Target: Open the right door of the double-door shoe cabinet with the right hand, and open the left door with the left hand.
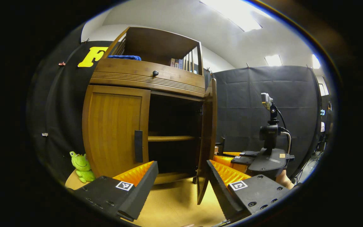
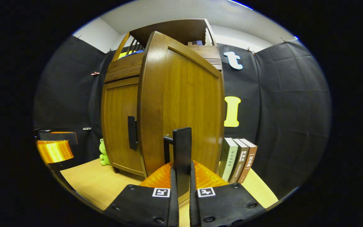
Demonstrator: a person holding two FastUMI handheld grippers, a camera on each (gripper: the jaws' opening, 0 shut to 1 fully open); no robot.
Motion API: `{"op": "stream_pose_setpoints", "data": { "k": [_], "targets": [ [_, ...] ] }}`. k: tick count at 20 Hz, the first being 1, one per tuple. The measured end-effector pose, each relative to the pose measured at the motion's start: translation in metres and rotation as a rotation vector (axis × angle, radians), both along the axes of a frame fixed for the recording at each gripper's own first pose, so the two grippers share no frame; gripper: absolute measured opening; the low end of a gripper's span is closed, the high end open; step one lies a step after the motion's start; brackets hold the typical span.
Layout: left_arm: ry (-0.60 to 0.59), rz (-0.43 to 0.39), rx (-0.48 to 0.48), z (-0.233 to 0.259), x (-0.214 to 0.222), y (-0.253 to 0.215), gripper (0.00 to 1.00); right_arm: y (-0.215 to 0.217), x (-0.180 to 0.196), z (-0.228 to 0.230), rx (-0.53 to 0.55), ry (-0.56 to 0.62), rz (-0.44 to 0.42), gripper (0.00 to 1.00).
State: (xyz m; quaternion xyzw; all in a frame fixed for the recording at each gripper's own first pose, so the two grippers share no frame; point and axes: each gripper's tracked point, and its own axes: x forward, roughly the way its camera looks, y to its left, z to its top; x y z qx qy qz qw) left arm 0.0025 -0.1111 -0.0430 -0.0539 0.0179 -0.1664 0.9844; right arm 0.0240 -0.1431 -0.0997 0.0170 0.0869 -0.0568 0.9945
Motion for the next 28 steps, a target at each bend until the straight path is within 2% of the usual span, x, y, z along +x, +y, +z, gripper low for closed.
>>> {"op": "stream_pose_setpoints", "data": {
  "k": [1,2,3,9,12,13,14,15,16,17,27,28],
  "targets": [
    [-0.002,-0.009,0.000,0.001,0.000,-0.005,0.94,-0.008,-0.004,0.000,0.001,0.001,-0.017,0.17],
    [-0.003,-0.017,-0.001,0.001,0.000,-0.009,0.94,-0.014,-0.008,0.001,-0.001,0.004,-0.030,0.22],
    [-0.001,-0.027,-0.003,0.001,0.000,-0.014,0.94,-0.021,-0.011,0.002,-0.005,0.008,-0.045,0.17],
    [0.026,-0.078,0.022,-0.006,0.008,-0.044,0.95,-0.058,-0.031,0.003,-0.045,0.009,-0.134,0.16],
    [0.027,-0.093,0.025,-0.008,0.010,-0.053,0.96,-0.069,-0.036,0.004,-0.021,0.012,-0.148,0.14],
    [0.027,-0.097,0.021,-0.007,0.011,-0.056,0.95,-0.072,-0.038,0.005,-0.012,0.013,-0.151,0.21],
    [0.027,-0.101,0.017,-0.006,0.011,-0.058,0.94,-0.076,-0.041,0.005,-0.010,0.012,-0.156,0.12],
    [0.027,-0.103,0.012,-0.006,0.012,-0.059,0.95,-0.080,-0.045,0.006,-0.013,0.010,-0.162,0.12],
    [0.027,-0.105,0.009,-0.005,0.013,-0.061,0.95,-0.083,-0.048,0.008,-0.014,0.007,-0.167,0.00],
    [0.026,-0.106,0.007,-0.005,0.014,-0.064,0.95,-0.085,-0.052,0.009,-0.016,0.006,-0.171,0.10],
    [0.008,-0.147,-0.012,-0.001,0.010,-0.087,0.94,-0.120,-0.095,0.030,-0.075,-0.026,-0.279,0.10],
    [0.009,-0.144,-0.011,-0.002,0.011,-0.086,0.94,-0.116,-0.099,0.037,-0.070,-0.042,-0.265,0.10]
  ]
}}
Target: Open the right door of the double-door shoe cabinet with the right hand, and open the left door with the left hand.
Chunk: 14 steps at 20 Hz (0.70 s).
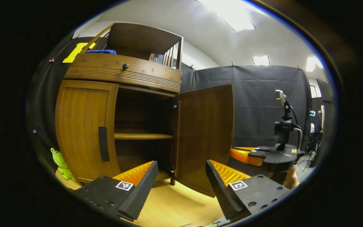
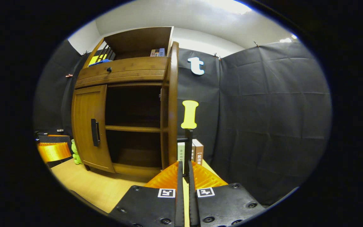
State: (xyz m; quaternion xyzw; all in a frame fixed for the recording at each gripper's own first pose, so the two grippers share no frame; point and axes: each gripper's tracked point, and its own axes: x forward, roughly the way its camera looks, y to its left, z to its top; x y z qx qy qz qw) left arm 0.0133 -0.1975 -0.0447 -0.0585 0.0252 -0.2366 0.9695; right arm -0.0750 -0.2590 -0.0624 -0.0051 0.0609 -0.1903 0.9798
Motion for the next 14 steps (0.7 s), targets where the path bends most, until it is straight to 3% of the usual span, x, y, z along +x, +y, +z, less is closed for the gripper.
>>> {"op": "stream_pose_setpoints", "data": {
  "k": [2,3,5,7,11,14],
  "targets": [
    [0.002,0.009,0.001,0.000,0.004,0.002,0.94,0.013,-0.008,0.010,0.017,-0.027,0.019,0.11],
    [0.003,0.017,0.002,-0.001,0.006,0.003,0.94,0.013,-0.007,0.016,0.010,-0.033,0.024,0.20],
    [0.000,0.049,0.011,-0.002,0.012,0.014,0.95,0.024,-0.012,0.020,-0.007,-0.043,0.046,0.20],
    [-0.008,0.084,0.018,-0.003,0.017,0.025,0.95,0.037,-0.015,0.025,-0.025,-0.060,0.075,0.00],
    [-0.053,0.200,0.023,0.001,0.038,0.060,0.95,0.061,-0.007,0.036,-0.039,-0.093,0.129,0.82],
    [-0.103,0.290,0.036,0.003,0.064,0.086,0.95,0.072,-0.010,0.043,-0.052,-0.138,0.147,0.96]
  ]
}}
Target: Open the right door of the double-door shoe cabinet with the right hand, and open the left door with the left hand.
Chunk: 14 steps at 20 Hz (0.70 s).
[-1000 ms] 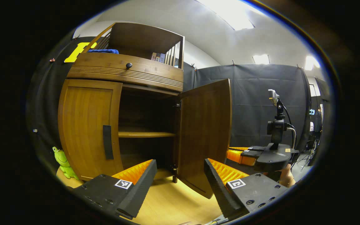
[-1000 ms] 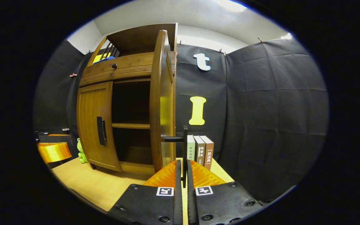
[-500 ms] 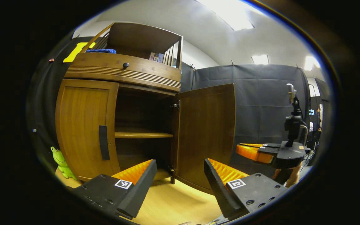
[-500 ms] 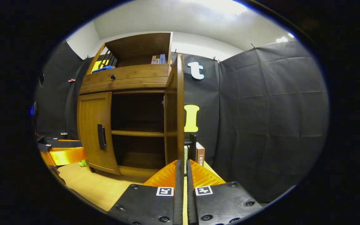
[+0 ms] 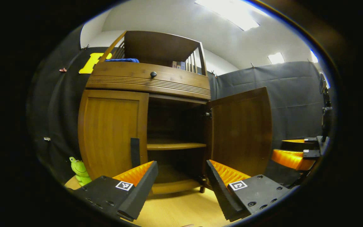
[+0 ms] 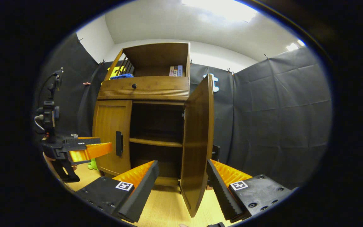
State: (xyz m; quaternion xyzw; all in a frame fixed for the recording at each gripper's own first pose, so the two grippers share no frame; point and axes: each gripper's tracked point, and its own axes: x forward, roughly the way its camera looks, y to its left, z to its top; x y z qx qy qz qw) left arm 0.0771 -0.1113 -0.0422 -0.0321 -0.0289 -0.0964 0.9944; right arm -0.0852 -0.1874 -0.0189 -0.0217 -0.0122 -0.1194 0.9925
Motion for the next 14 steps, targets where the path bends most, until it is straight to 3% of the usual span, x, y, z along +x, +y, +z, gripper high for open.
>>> {"op": "stream_pose_setpoints", "data": {
  "k": [7,14],
  "targets": [
    [0.003,0.177,0.034,-0.019,0.071,0.051,0.95,0.009,0.005,0.006,-0.017,-0.052,0.033,0.97],
    [0.034,0.261,0.027,-0.045,0.129,0.082,0.95,0.005,0.028,-0.019,0.002,0.010,0.059,0.99]
  ]
}}
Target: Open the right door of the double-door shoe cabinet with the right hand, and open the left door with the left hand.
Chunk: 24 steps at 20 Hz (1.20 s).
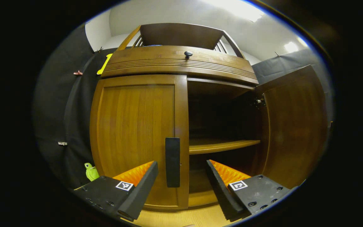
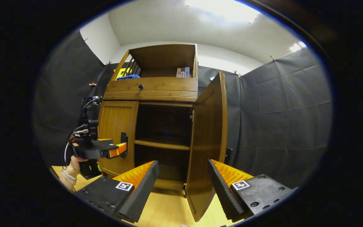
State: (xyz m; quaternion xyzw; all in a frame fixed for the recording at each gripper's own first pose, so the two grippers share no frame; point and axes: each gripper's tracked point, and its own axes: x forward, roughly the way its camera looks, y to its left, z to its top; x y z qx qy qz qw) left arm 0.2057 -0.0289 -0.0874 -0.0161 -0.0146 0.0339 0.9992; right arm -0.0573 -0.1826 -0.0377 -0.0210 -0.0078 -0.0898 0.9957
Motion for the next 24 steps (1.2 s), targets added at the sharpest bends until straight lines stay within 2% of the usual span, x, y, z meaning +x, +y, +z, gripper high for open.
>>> {"op": "stream_pose_setpoints", "data": {
  "k": [2,5,10,11,13,16,18,24],
  "targets": [
    [-0.003,0.017,0.004,-0.002,0.015,0.005,0.95,-0.003,0.007,-0.005,0.011,0.010,0.003,0.95],
    [-0.002,0.040,0.025,-0.008,0.034,0.010,0.95,-0.006,0.013,-0.012,0.017,0.014,0.003,0.97],
    [0.003,0.049,0.004,-0.018,0.054,0.016,0.92,-0.007,0.017,-0.020,0.007,0.013,0.001,0.99],
    [0.004,0.052,0.000,-0.020,0.057,0.018,0.89,-0.008,0.017,-0.019,0.005,0.011,-0.001,0.99],
    [0.001,0.067,-0.009,-0.020,0.060,0.024,0.77,-0.011,0.016,-0.018,0.005,0.007,-0.007,0.99],
    [-0.005,0.029,-0.062,-0.020,0.063,0.018,0.52,-0.013,0.014,-0.018,0.011,0.005,-0.010,0.97],
    [0.000,0.044,-0.024,-0.021,0.063,0.018,0.36,-0.014,0.013,-0.017,0.009,0.007,-0.014,0.96],
    [0.028,0.000,-0.049,-0.021,0.054,0.018,0.30,-0.010,0.003,-0.017,0.014,0.020,-0.021,0.98]
  ]
}}
